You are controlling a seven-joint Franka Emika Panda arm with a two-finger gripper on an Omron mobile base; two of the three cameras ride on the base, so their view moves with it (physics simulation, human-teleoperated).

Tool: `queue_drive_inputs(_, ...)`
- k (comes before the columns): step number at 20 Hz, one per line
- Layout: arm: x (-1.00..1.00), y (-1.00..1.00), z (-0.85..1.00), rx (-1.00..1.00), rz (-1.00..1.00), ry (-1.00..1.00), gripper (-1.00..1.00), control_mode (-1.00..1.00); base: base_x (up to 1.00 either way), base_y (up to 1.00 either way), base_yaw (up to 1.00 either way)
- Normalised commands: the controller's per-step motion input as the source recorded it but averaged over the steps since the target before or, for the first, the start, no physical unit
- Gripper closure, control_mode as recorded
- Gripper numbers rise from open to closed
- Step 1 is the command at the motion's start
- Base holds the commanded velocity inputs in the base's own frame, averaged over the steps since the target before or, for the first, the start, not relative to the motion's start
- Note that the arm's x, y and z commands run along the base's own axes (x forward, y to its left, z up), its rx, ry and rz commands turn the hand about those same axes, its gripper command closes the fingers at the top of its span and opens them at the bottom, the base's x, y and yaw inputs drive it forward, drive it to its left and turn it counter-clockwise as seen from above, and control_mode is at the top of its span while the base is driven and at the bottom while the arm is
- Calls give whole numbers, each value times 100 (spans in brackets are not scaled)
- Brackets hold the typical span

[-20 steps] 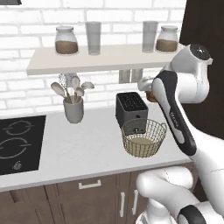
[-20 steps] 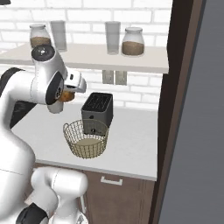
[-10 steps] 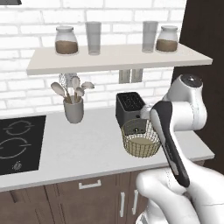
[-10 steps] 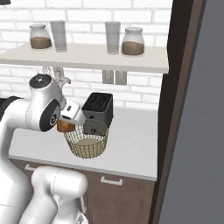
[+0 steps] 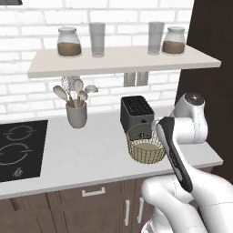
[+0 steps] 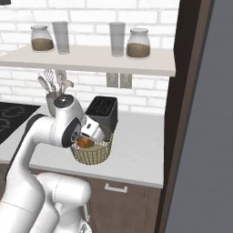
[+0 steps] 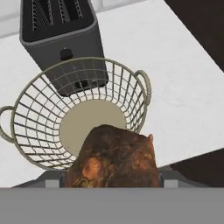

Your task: Open the cabinet, pick up the bread from the cabinet and place it in the basket. Then move the basket to the dining counter.

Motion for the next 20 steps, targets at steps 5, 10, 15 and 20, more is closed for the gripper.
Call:
queue_drive_inputs(5, 80, 0, -17, -2, 0, 1, 100, -100, 0, 0, 0)
queue_drive_inputs(10, 77, 2, -25, 0, 0, 8, 100, -100, 0, 0, 0)
queue_drive_inputs(15, 7, 6, -60, 0, 0, 10, 100, -100, 0, 0, 0)
queue_drive_inputs(20, 11, 15, -55, 0, 0, 9, 100, -100, 0, 0, 0)
